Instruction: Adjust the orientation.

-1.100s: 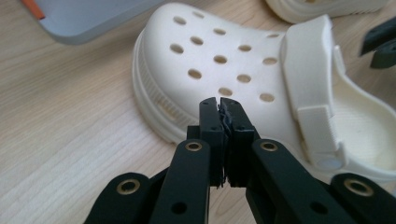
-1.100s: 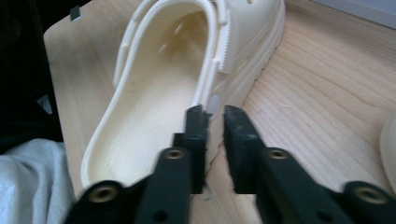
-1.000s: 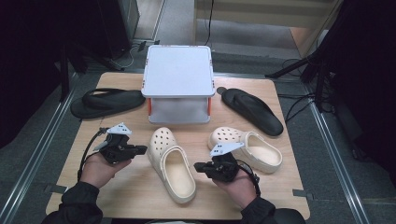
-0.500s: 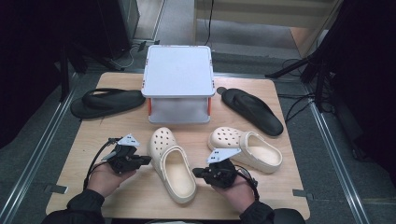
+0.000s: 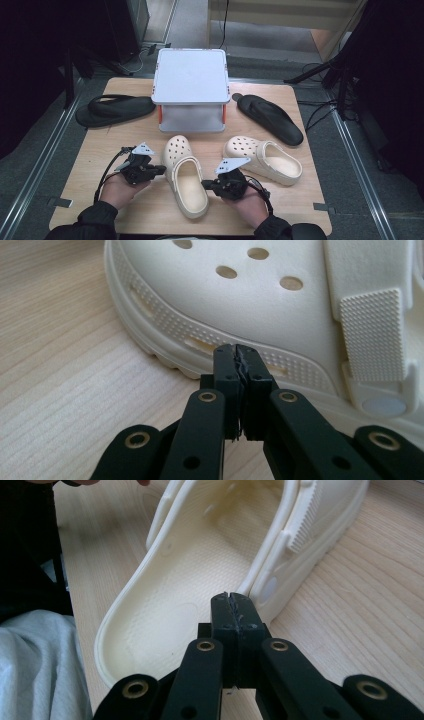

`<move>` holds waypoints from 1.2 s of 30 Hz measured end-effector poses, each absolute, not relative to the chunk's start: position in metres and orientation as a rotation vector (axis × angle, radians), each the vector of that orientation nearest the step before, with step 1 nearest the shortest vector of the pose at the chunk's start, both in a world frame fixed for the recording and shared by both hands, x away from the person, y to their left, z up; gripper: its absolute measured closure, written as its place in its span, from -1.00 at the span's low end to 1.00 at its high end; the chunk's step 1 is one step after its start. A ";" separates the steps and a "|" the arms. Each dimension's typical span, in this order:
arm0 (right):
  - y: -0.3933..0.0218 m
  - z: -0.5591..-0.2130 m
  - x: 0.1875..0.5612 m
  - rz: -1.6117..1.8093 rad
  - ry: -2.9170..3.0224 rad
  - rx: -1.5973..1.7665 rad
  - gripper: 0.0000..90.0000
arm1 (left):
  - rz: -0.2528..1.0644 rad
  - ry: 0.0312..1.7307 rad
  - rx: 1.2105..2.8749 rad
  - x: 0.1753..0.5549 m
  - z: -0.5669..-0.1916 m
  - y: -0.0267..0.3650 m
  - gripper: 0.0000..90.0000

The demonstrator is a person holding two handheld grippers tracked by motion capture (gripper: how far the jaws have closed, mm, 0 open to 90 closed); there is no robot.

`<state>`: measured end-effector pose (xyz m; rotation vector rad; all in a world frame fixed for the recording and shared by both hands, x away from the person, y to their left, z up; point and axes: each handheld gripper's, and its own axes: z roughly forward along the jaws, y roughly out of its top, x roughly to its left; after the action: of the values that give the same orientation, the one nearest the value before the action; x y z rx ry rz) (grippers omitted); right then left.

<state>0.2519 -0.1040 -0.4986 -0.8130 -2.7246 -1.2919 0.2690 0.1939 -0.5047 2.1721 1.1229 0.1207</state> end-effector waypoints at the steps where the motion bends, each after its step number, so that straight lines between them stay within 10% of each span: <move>1: -0.104 -0.499 0.252 -1.292 -2.725 -0.813 1.00 | 0.121 1.123 2.172 0.269 -0.505 0.194 0.97; 30: -0.085 -0.502 0.263 -1.325 -2.695 -0.775 0.93 | 0.099 1.148 2.123 0.298 -0.508 0.199 0.96; 36: -0.092 -0.498 0.263 -1.334 -2.708 -0.772 0.78 | 0.087 1.149 2.111 0.295 -0.502 0.208 0.49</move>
<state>0.2630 -0.0917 -0.4977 -0.7716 -2.7085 -1.3339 0.2950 0.2079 -0.5017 2.1112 1.1495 0.0871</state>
